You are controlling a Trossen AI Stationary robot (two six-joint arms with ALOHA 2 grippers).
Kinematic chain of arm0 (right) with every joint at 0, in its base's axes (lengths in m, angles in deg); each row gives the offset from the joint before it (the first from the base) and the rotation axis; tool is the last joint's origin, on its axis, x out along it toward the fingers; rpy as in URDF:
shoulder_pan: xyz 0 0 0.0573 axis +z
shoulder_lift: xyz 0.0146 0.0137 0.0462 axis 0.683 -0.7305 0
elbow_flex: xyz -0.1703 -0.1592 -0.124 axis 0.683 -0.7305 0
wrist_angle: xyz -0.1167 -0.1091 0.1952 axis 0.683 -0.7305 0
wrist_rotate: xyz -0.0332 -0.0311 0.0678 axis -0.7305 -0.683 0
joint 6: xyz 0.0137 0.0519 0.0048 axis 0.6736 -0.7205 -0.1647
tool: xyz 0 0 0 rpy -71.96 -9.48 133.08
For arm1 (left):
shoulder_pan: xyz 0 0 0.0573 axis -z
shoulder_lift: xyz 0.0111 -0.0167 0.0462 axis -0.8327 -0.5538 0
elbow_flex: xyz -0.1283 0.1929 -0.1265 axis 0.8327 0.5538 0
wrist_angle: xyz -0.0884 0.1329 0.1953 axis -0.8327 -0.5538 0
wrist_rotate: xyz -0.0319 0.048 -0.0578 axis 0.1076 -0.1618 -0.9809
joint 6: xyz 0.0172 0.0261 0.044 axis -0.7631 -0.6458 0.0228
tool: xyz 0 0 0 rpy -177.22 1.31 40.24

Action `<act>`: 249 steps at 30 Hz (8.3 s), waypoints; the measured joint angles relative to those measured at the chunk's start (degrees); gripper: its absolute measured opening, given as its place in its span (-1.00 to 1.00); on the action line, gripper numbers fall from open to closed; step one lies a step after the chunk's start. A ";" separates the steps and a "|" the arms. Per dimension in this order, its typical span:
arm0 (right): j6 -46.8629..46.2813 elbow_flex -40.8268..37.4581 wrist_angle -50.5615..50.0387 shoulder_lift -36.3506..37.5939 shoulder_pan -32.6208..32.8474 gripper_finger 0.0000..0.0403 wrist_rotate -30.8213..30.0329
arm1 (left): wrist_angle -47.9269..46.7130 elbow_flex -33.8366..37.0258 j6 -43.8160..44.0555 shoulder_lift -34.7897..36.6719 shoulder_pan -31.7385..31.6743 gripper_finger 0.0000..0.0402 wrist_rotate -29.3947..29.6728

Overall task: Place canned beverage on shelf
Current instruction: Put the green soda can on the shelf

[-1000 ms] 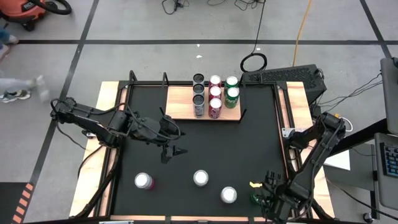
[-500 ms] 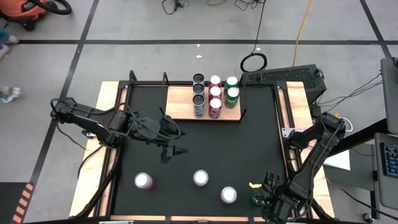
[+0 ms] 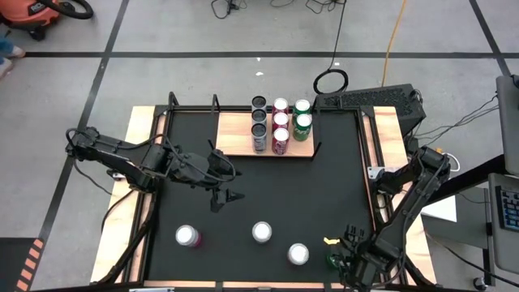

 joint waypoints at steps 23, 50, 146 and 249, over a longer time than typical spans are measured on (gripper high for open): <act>4.24 -0.60 1.54 0.00 -0.75 0.43 -0.04 | 0.03 0.00 0.10 0.00 0.02 0.86 0.02; 5.25 -0.47 -3.63 9.87 -4.17 0.35 1.56 | 0.04 0.00 -0.06 0.00 0.04 0.86 0.04; 94.62 32.77 -29.87 -4.99 -70.50 0.35 7.20 | 0.02 0.00 2.67 0.02 0.00 0.86 10.09; 100.95 13.65 -13.22 -3.08 -80.57 0.48 9.84 | -0.05 0.00 4.57 0.02 0.00 0.86 13.00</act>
